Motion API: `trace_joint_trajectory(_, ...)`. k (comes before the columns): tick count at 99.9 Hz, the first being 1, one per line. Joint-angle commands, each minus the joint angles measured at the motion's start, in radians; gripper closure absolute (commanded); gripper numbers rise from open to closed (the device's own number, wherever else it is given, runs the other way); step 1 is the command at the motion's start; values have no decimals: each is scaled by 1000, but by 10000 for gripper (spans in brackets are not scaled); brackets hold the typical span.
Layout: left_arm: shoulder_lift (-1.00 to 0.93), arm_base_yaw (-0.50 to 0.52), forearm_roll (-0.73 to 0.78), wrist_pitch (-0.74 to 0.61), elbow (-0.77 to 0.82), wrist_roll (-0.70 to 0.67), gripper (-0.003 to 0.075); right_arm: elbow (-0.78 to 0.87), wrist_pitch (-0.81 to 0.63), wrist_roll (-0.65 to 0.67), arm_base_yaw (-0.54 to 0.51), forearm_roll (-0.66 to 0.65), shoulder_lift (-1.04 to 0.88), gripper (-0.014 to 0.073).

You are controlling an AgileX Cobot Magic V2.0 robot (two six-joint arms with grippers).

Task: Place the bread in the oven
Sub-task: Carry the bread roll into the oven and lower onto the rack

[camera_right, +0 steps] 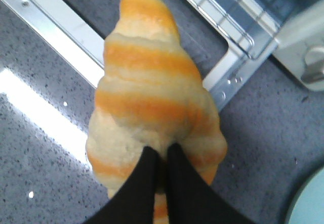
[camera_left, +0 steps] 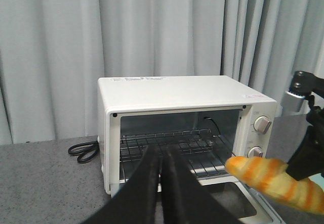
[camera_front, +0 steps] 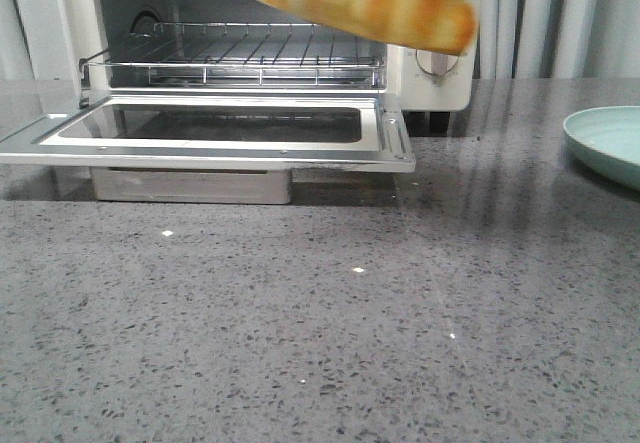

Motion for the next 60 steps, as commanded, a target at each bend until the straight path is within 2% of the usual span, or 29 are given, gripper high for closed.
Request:
trace_joint_trajectory(1,10,5,-8,-68,-27,-10,742,-96,58,-38,17,-40,17,661)
trace_joint_trajectory(11,10,5,-8,-68,-27,-10,742,-192,51,-56,19,-46,85,661)
trace_joint_trajectory(33,10,5,-8,-65,-27,-10,742,-371,37,-76,19,-157,214,661)
trace_joint_trajectory(60,10,5,-8,-47,-27,-10,742,-448,-103,-76,19,-299,304,661)
